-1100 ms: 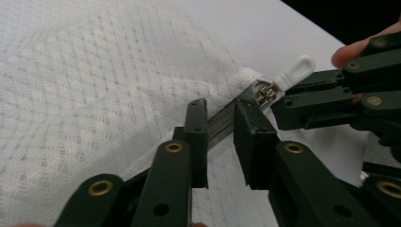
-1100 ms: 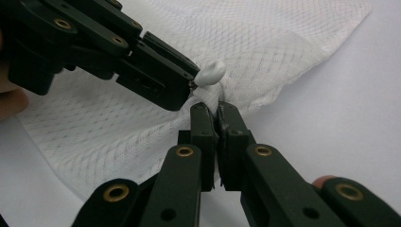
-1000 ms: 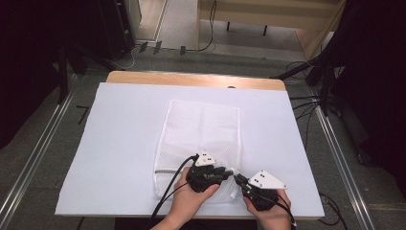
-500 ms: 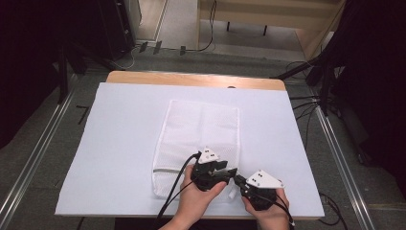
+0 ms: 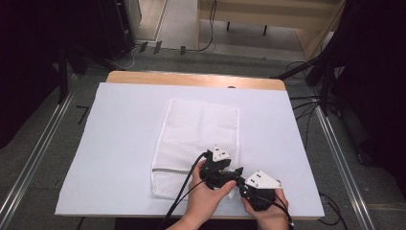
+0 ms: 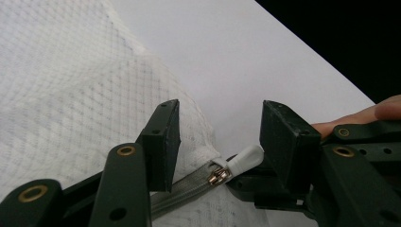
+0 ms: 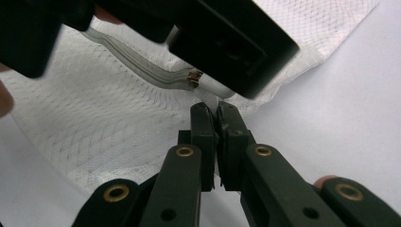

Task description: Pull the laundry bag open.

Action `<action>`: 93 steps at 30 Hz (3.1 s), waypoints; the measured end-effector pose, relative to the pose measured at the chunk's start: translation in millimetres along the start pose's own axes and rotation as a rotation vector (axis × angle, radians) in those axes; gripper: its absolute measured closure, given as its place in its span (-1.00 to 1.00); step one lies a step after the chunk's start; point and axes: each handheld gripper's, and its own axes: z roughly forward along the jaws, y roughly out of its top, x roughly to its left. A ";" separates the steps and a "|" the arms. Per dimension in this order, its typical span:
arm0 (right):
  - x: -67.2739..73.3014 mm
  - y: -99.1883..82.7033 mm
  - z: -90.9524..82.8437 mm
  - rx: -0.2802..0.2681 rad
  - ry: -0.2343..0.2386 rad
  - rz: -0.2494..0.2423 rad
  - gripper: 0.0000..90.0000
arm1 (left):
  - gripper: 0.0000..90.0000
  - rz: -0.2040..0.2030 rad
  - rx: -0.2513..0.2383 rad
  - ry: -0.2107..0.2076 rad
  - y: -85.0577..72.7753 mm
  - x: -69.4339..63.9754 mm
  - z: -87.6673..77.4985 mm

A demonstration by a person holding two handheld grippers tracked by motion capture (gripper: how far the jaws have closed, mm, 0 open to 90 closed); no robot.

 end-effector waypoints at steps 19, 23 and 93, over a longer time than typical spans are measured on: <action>0.5 -0.1 2.0 0.011 0.003 -0.008 0.97 | 0.18 0.004 0.037 -0.018 0.1 1.2 3.5; -0.6 -0.3 2.0 0.014 0.005 -0.009 0.97 | 0.18 0.006 0.042 -0.037 -0.7 2.8 -1.1; -11.2 3.3 -3.0 0.009 -0.017 0.029 0.97 | 0.94 -0.008 0.096 -0.129 -26.6 58.3 -22.1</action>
